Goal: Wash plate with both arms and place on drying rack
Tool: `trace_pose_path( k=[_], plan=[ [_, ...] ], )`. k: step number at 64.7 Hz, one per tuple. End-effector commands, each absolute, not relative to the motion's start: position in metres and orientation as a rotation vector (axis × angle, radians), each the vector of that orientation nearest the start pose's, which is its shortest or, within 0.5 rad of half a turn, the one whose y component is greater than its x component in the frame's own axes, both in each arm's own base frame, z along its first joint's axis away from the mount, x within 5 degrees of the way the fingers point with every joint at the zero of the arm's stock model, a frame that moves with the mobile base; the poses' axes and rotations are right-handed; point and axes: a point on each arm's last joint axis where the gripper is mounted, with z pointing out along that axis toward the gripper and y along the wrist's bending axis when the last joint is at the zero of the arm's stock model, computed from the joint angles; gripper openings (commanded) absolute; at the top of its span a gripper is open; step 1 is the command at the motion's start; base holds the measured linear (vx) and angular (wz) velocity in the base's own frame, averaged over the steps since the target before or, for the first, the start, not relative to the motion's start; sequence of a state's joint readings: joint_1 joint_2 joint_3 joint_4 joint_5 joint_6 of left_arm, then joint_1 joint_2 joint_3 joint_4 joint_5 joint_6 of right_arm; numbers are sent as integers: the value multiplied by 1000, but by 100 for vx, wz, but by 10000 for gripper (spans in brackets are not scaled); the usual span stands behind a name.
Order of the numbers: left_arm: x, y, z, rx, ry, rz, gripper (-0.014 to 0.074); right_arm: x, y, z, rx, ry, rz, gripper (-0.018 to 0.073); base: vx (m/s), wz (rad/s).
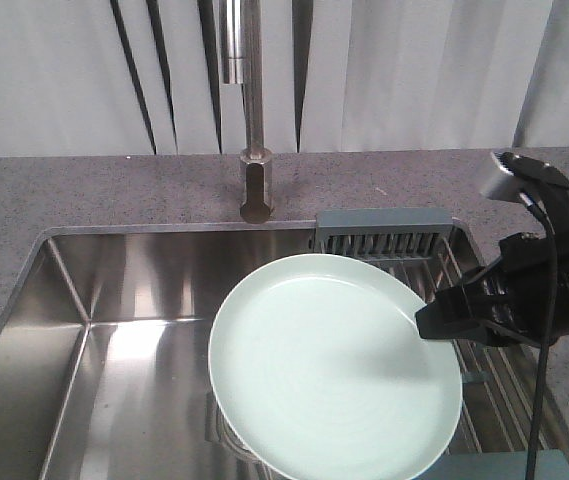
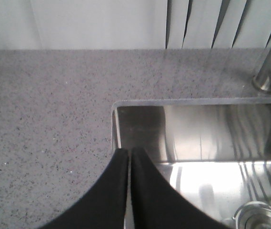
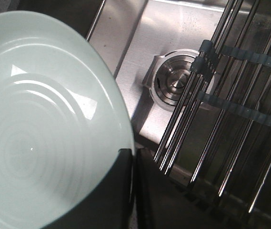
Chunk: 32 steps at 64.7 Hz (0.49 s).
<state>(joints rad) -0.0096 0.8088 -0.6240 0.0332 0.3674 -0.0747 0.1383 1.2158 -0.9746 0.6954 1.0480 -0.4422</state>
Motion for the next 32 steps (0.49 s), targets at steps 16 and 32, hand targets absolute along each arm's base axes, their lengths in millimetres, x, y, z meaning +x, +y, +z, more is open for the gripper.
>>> trace_pose_path(
  k=[16,32],
  plan=[
    [226,-5,337,80,2105,12,479,214,83,335,-423,2452,836,-8,0,0],
    [268,-21,335,356,2184,-93,593,214,83,335,-423,2452,836,-8,0,0]
  ],
)
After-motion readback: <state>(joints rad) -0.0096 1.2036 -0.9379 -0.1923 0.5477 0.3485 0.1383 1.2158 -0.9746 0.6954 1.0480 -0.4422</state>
